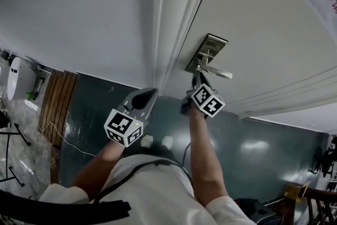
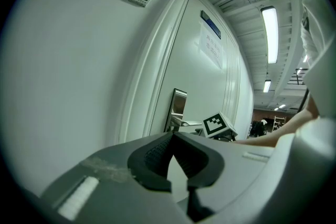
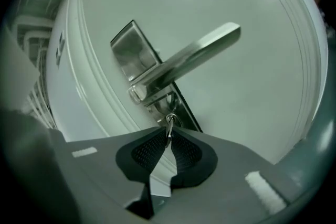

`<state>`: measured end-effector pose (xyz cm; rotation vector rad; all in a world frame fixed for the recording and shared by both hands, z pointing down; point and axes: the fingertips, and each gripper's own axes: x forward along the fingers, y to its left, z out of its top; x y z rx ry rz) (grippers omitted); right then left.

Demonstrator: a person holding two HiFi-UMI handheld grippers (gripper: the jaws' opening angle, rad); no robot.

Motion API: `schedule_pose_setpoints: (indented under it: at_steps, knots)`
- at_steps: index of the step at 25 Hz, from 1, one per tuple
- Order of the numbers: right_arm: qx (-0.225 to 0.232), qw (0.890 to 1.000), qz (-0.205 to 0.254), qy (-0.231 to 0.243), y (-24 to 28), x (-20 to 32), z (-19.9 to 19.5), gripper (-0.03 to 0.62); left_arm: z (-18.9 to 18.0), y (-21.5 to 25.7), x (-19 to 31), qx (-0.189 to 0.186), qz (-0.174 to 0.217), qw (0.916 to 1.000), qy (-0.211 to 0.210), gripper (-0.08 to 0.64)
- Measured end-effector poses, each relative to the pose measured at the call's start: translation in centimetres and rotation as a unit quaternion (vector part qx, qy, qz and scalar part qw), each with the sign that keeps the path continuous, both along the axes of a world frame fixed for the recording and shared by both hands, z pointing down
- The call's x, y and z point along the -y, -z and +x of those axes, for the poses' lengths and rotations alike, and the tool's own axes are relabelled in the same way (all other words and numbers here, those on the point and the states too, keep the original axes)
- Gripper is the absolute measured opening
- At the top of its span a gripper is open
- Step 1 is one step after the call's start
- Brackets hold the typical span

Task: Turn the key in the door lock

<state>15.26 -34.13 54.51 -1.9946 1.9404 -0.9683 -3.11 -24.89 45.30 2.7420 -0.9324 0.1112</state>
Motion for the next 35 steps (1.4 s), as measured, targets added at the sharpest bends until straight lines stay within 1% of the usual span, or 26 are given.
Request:
schedule_pose_setpoints:
  at_steps: [3, 7, 11, 14, 18, 24, 29, 32, 35]
  knots:
    - [-0.065, 0.998, -0.019, 0.002, -0.1, 0.0, -0.1, 0.041, -0.2, 0.0, -0.1, -0.001, 0.001, 1.0000, -0.003, 0.005]
    - [-0.142, 0.989, -0.037, 0.004, -0.1, 0.0, -0.1, 0.048, -0.2, 0.2, -0.1, -0.002, 0.002, 1.0000, -0.006, 0.005]
    - [-0.185, 0.982, -0.047, 0.006, -0.1, 0.0, -0.3, 0.048, -0.5, 0.2, -0.3, 0.000, 0.004, 1.0000, -0.007, 0.005]
    - [-0.225, 0.973, -0.053, 0.011, 0.0, 0.0, -0.4, 0.049, -0.8, 0.2, -0.4, 0.001, 0.005, 1.0000, -0.006, 0.005]
    - [-0.267, 0.962, -0.063, 0.015, 0.0, 0.0, -0.5, 0.051, -1.1, 0.2, -0.5, 0.002, 0.005, 1.0000, -0.005, 0.005]
    - [-0.344, 0.936, -0.075, 0.026, 0.3, 0.1, -0.8, 0.052, -1.2, 0.2, -0.7, 0.003, 0.006, 1.0000, -0.004, 0.005]
    - [-0.393, 0.915, -0.079, 0.040, 0.1, 0.3, -1.1, 0.054, -1.3, 0.2, -0.9, 0.004, 0.006, 1.0000, -0.003, 0.005]
    - [-0.432, 0.896, -0.086, 0.048, 0.1, 0.3, -1.2, 0.054, -1.3, 0.3, -1.0, 0.004, 0.006, 1.0000, -0.003, 0.005]
    - [-0.478, 0.872, -0.092, 0.057, 0.0, 0.3, -1.3, 0.055, -1.3, 0.3, -1.0, 0.004, 0.008, 1.0000, -0.001, 0.005]
